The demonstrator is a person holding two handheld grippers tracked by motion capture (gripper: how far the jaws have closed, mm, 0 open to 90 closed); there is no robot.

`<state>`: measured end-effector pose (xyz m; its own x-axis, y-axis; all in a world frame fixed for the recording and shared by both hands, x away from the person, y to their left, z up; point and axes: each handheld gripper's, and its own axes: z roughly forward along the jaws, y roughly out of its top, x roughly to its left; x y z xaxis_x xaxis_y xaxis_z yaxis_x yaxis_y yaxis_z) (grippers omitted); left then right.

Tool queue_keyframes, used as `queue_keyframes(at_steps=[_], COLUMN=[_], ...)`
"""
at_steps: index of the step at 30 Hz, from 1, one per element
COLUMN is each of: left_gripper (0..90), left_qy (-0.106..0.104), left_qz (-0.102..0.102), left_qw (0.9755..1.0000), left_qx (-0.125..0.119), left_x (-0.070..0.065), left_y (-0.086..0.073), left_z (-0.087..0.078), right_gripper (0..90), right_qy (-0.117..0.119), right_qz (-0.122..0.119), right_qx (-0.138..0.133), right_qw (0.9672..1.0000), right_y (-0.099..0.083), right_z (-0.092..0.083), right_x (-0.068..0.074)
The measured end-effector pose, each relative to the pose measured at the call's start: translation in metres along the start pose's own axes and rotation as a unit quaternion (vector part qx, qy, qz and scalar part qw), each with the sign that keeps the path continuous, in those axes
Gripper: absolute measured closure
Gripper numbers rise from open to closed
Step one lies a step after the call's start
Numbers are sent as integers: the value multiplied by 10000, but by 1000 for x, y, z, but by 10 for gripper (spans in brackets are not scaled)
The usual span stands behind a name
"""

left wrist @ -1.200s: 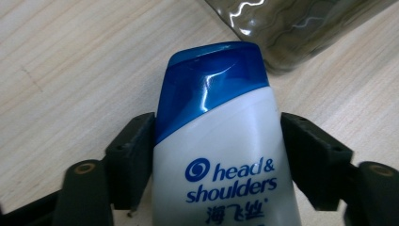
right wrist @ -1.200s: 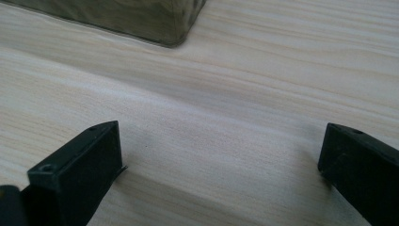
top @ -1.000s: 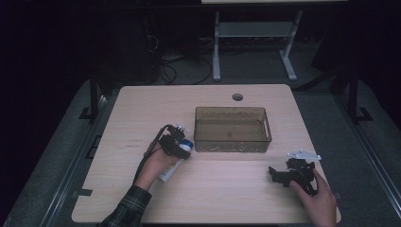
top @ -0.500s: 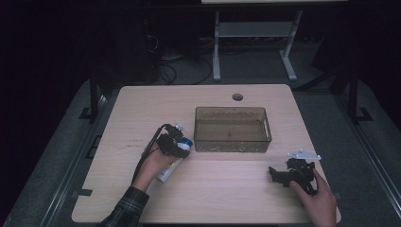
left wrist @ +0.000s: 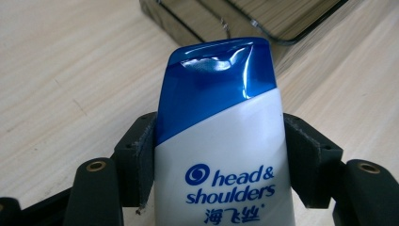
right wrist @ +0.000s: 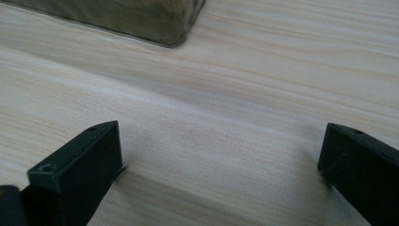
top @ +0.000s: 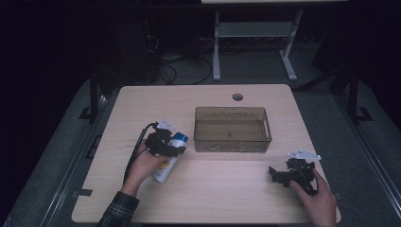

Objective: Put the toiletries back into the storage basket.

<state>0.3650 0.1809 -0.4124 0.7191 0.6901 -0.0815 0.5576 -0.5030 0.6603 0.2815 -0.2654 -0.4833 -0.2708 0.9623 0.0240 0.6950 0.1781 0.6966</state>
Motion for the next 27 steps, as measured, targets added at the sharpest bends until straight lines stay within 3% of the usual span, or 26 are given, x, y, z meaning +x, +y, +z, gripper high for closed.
queue_keyframes(at_steps=[5, 13, 19, 27], left_gripper=[340, 342, 344, 346], left_qy=[-196, -374, -560, -659], left_qz=[-8, 90, 130, 270], left_qw=[9990, 9956, 9911, 9865], left_qx=[-410, -857, -1201, -1472], left_x=[3, 7, 12, 15], left_y=[-5, -16, -21, -26], left_z=[-13, -29, -41, -53], right_gripper=[0, 0, 0, 0], right_qy=[0, 1, 1, 0], right_qz=[2, -1, 0, 1], right_qx=[0, -1, 0, 0], right_qw=[10000, 10000, 10000, 10000], right_y=[0, 0, 0, 0], right_z=[0, 0, 0, 0], right_x=[0, 0, 0, 0])
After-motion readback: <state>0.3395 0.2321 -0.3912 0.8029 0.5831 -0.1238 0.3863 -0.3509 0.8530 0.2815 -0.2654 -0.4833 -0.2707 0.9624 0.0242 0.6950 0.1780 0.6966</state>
